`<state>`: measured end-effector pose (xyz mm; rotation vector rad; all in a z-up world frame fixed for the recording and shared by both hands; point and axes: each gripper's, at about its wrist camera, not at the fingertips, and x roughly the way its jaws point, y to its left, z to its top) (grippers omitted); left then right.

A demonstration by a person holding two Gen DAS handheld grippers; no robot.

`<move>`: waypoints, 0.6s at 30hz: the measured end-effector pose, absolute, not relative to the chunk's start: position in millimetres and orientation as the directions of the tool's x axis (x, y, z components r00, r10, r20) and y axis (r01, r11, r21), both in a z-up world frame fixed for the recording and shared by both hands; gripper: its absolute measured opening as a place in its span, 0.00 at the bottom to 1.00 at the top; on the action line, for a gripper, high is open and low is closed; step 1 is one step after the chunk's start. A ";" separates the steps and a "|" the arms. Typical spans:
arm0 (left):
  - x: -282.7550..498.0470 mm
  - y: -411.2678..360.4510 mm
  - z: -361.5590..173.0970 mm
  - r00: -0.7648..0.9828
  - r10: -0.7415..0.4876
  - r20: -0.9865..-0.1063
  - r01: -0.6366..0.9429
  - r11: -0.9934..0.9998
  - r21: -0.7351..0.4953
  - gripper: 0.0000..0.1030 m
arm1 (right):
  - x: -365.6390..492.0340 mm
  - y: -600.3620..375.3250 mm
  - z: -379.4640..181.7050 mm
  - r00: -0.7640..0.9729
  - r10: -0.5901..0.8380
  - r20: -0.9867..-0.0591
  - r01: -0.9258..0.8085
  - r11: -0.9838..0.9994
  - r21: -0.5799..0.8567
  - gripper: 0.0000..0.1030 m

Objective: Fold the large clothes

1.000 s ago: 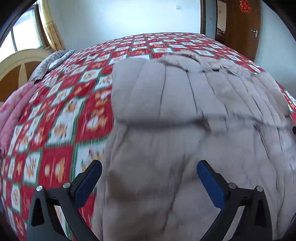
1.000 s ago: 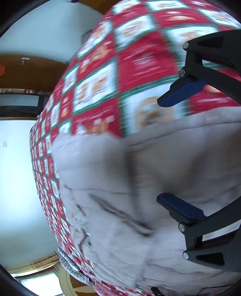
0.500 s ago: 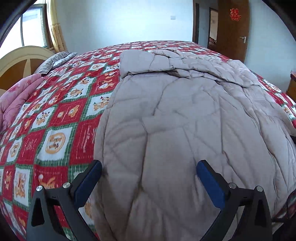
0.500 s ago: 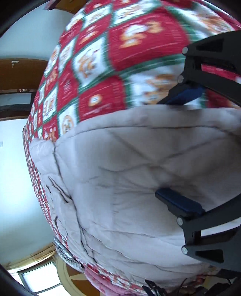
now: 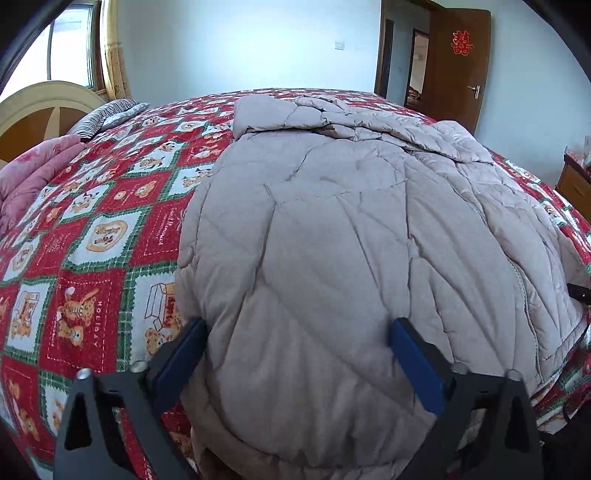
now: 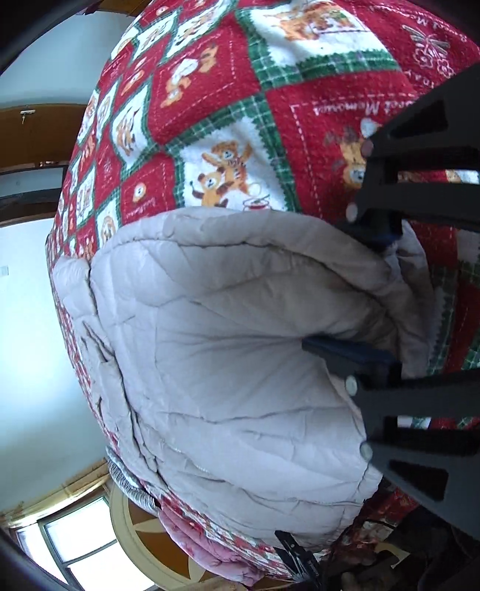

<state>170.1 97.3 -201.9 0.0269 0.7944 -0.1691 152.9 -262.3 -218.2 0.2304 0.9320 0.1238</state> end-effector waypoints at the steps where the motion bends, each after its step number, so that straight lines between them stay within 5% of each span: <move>1: 167.8 97.1 -201.2 0.691 -0.141 -0.709 0.164 0.986 -0.037 0.72 | 152.4 -261.6 -215.9 0.599 0.215 -0.771 -0.015 0.966 0.258 0.26; 6: 157.0 90.5 -189.9 0.726 -0.108 -0.680 0.189 0.981 0.045 0.20 | 146.7 -259.2 -206.5 0.635 0.235 -0.736 -0.033 0.960 0.278 0.15; 9: 153.1 95.8 -183.7 0.735 -0.106 -0.670 0.182 0.982 0.044 0.09 | 144.3 -259.3 -201.8 0.641 0.245 -0.727 -0.037 0.957 0.289 0.13; 14: 150.6 107.4 -186.9 0.735 -0.084 -0.673 0.143 0.989 0.033 0.13 | 143.4 -261.6 -202.1 0.642 0.247 -0.726 -0.036 0.956 0.292 0.13; 17: 147.1 107.0 -187.7 0.736 -0.054 -0.675 0.133 0.989 0.066 0.35 | 144.8 -262.4 -203.6 0.638 0.247 -0.729 -0.041 0.957 0.289 0.13; 18: 145.5 106.9 -187.9 0.738 -0.046 -0.673 0.128 0.989 0.072 0.53 | 145.0 -262.7 -204.7 0.637 0.247 -0.730 -0.041 0.957 0.289 0.13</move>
